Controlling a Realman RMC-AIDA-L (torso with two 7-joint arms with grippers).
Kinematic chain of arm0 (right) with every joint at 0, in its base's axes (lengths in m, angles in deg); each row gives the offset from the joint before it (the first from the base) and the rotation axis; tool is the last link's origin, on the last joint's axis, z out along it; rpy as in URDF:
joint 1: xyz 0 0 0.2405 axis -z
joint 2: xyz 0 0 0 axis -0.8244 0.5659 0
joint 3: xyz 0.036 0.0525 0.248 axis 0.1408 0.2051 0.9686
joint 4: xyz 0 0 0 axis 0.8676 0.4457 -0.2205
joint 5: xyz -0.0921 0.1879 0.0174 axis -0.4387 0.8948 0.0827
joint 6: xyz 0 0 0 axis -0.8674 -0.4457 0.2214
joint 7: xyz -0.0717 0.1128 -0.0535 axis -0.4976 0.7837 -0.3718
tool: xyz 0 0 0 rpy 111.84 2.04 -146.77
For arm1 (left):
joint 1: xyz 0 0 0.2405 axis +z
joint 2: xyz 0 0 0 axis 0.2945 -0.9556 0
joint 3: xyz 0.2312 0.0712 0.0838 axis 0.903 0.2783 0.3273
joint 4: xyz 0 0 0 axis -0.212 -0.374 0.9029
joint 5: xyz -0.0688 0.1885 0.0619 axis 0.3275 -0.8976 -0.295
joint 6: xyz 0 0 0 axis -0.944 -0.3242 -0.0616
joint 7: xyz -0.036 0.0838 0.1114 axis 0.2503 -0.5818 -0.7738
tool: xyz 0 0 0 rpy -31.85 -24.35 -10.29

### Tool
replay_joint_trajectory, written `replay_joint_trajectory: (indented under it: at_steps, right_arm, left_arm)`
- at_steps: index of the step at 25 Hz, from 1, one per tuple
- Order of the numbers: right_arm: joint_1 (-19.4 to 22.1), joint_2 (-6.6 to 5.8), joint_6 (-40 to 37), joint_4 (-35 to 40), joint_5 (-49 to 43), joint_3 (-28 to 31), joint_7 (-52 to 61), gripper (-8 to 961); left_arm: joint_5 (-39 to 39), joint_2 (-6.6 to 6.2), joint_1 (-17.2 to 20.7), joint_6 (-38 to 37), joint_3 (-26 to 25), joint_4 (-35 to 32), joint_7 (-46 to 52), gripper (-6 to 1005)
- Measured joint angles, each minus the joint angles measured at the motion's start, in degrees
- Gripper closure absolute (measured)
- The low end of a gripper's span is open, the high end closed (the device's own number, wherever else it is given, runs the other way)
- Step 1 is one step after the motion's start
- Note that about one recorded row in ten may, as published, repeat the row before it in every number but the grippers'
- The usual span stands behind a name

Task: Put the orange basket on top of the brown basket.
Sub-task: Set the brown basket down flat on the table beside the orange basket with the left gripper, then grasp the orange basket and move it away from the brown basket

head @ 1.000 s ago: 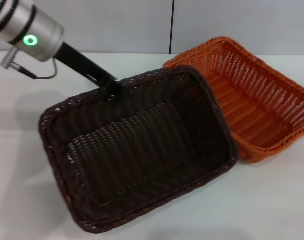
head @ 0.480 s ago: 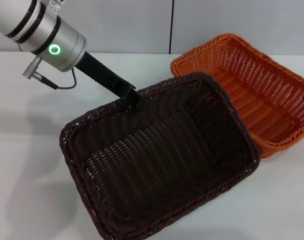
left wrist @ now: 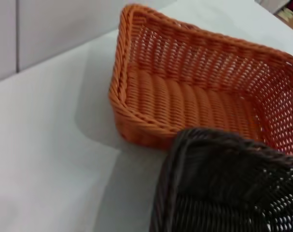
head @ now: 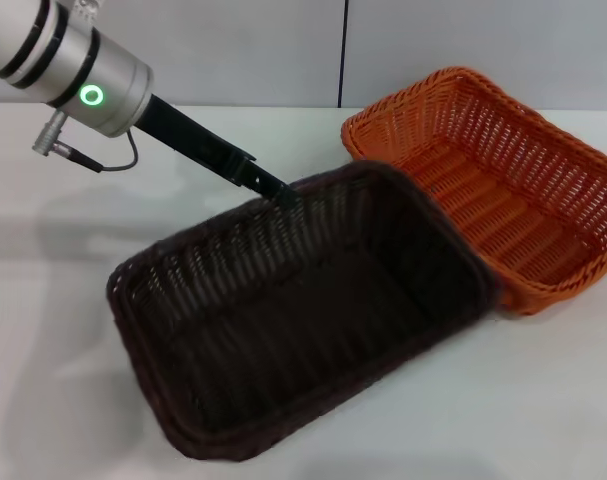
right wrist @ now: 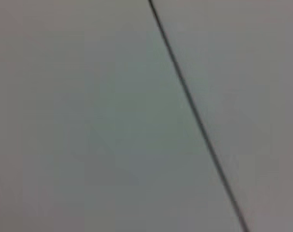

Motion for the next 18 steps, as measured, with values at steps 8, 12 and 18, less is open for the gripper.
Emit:
replay_joint_trajectory:
  at_steps: [8,12,18]
  right_arm:
    - [4.1,-5.47,-12.4,16.3,-31.7,-6.6,45.0,305]
    - [1.9,-9.99,-30.1,22.5,-48.2,-1.1,61.2,311]
    - [-3.9,-13.94,-47.3,26.8,-67.1,8.6,68.6,319]
  left_arm:
    - [4.6,-0.49,1.8,-1.8,-1.4,2.1,-0.9,218]
    - [5.3,-0.45,2.0,-3.6,-1.4,1.6,-2.7,142]
    - [5.3,-0.13,1.8,-5.7,-1.3,1.3,-3.9,138]
